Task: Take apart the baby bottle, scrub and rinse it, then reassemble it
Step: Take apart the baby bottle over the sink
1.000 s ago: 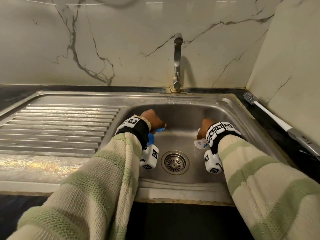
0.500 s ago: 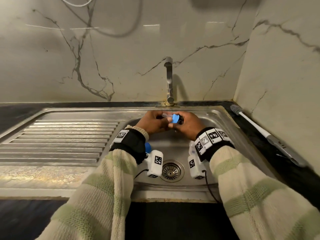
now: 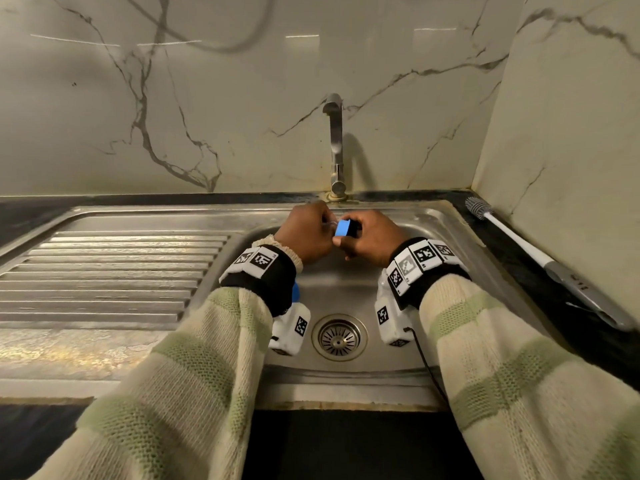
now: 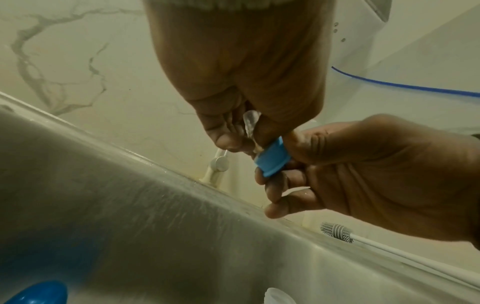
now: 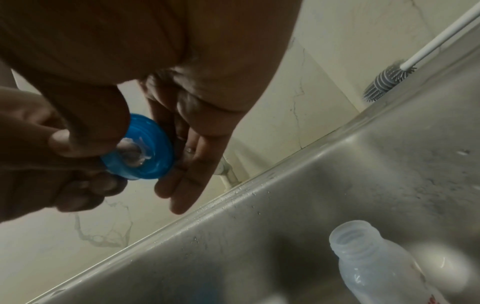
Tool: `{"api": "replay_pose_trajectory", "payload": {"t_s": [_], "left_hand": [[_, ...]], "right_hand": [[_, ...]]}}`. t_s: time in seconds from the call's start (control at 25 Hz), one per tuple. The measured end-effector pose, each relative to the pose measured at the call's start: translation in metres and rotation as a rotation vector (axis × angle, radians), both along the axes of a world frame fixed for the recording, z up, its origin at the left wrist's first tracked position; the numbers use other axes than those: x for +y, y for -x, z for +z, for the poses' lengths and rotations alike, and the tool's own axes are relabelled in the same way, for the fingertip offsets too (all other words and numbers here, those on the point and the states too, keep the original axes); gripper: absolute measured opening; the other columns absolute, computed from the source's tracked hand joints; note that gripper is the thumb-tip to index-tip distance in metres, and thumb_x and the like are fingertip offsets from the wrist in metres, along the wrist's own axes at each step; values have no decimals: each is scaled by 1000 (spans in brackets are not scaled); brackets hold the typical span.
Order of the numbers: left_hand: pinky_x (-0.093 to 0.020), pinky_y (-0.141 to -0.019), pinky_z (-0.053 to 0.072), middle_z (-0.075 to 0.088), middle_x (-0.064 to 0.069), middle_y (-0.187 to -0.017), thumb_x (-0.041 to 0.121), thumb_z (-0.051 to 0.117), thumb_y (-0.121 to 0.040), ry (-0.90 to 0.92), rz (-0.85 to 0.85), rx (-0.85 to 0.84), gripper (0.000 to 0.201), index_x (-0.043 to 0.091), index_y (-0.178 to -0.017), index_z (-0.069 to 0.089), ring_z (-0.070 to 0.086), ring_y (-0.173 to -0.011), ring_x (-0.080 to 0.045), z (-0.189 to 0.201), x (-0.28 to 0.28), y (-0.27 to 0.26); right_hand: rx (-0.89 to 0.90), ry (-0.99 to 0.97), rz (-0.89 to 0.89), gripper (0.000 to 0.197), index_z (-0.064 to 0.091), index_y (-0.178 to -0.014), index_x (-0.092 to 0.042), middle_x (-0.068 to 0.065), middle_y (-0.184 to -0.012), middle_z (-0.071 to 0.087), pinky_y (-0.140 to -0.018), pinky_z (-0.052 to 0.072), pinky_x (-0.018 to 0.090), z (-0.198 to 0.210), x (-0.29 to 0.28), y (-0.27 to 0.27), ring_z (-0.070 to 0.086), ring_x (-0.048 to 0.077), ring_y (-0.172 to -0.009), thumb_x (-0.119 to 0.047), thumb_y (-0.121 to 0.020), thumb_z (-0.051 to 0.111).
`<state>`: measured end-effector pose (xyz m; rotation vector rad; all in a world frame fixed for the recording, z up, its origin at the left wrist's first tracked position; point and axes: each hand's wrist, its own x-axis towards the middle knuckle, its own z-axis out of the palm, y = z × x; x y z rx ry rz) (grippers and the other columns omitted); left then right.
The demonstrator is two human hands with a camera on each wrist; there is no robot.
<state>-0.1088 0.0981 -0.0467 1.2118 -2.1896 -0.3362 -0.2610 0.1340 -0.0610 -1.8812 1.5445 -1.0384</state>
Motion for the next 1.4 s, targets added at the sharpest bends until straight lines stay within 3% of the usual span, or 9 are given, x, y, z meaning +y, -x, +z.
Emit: {"api": "replay_pose_trajectory", "payload": {"t_s": [0.16, 0.28, 0.48, 0.68, 0.88, 1.0, 1.08, 1.28, 1.4], "left_hand": [[-31, -67, 40, 58, -5, -87, 16, 62, -85, 66, -18, -130, 11, 14, -91, 53, 57, -80, -25, 6, 1, 3], [-32, -66, 38, 58, -9, -92, 14, 66, -82, 88, -28, -226, 23, 10, -98, 49, 52, -78, -22, 9, 4, 4], [-35, -66, 37, 50, -7, -88, 18, 59, -88, 117, 90, -218, 17, 13, -97, 45, 48, -77, -23, 14, 2, -3], [-24, -74, 41, 66, 0, -94, 27, 70, -85, -121, 117, -20, 19, 17, -101, 68, 61, -86, -17, -12, -15, -28], [-33, -90, 55, 72, 0, -98, 17, 75, -82, -329, 127, -297, 20, 18, -101, 75, 69, -95, -20, -31, -28, -38], [-39, -87, 59, 76, -6, -98, 18, 81, -76, -523, 195, -500, 20, 17, -96, 79, 73, -93, -23, -51, -38, -42], [-43, -84, 61, 76, -12, -97, 26, 87, -57, -645, 233, -607, 17, 22, -71, 79, 74, -89, -27, -73, -59, -44], [-46, -85, 60, 76, -12, -90, 28, 77, -60, -790, 258, -663, 19, 22, -44, 69, 74, -85, -27, -78, -56, -47], [-48, -84, 59, 76, -14, -92, 32, 79, -45, -852, 235, -648, 15, 21, -55, 74, 75, -83, -29, -100, -77, -45]], "right_hand": [[132, 49, -66, 31, 66, -107, -10, 8, -96, 70, -85, 54, 40, 4, -2, -1, 67, 24, -89, -18, -79, 76], [243, 70, -90, 37, 65, -111, -12, 6, -102, 68, -80, 48, 29, 8, -1, -5, 64, 22, -93, -18, -76, 77], [362, 25, -182, 39, 62, -107, -10, 5, -96, 63, -75, 44, 29, 9, -2, 0, 59, 20, -87, -32, -79, 77], [210, 60, -185, 42, 61, -108, -11, 5, -96, 64, -75, 47, 29, -9, -3, 11, 61, 22, -86, -20, -74, 82], [237, 18, -174, 45, 69, -107, -13, 4, -102, 64, -74, 44, 24, -21, -15, 5, 60, 18, -88, -27, -68, 85], [331, -218, -67, 38, 69, -107, -12, 2, -93, 66, -52, 46, 16, -43, -21, -5, 59, 14, -76, -19, -72, 83], [441, -329, -26, 32, 71, -99, -14, 0, -86, 67, -41, 42, 13, -57, -27, -8, 60, 15, -72, -19, -71, 84], [671, -385, -2, 38, 72, -105, -13, 4, -102, 72, -75, 48, 24, -77, -56, -23, 67, 20, -95, -21, -70, 85], [779, -425, 26, 36, 73, -105, -13, 6, -104, 73, -81, 52, 28, -96, -74, -28, 67, 22, -96, -15, -71, 81]]}}
